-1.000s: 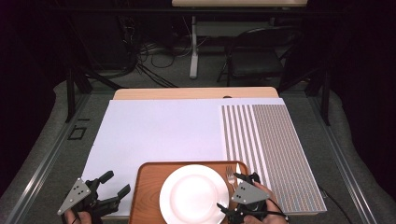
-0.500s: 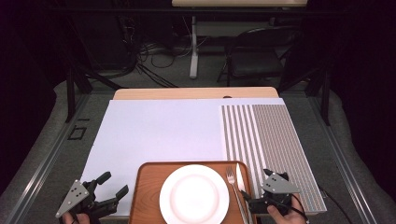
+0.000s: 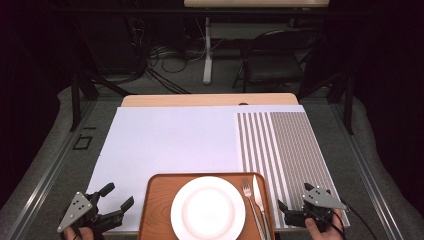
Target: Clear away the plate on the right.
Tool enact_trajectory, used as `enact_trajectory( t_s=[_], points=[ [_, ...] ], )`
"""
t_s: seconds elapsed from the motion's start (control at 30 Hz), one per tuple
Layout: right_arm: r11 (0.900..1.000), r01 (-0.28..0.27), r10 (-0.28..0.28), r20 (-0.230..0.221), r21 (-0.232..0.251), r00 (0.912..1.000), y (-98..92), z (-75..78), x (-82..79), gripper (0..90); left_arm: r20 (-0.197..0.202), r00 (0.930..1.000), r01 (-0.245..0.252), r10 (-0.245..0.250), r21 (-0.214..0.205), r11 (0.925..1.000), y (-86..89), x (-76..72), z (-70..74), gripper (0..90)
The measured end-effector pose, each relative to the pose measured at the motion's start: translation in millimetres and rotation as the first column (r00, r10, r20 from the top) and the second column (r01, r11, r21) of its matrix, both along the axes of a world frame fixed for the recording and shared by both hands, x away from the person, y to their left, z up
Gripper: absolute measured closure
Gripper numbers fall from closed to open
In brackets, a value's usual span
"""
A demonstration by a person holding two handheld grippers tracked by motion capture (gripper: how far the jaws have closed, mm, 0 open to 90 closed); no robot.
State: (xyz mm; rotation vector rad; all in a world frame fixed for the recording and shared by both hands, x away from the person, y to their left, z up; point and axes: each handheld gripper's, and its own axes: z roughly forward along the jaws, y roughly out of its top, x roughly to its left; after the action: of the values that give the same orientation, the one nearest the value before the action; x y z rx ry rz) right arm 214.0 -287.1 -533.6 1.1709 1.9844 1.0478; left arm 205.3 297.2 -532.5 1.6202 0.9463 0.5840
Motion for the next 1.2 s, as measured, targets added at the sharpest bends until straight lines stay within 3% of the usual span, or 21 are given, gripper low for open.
enact_trajectory(
  t_s=[0.6,1.2],
  points=[
    [0.9947,0.097,-0.097,-0.005,0.035,0.9953,-17.7,-3.9,2.4,0.0,-0.011,0.9997,-0.022,0.022,0.010,0.9997,5.6,1.6,-1.3,15.8],
    [0.9925,0.114,-0.113,-0.025,0.045,0.9933,-20.5,-9.1,4.6,0.0,-0.019,0.9996,-0.023,0.023,0.013,0.9997,7.1,3.2,-1.6,15.8]
  ],
)
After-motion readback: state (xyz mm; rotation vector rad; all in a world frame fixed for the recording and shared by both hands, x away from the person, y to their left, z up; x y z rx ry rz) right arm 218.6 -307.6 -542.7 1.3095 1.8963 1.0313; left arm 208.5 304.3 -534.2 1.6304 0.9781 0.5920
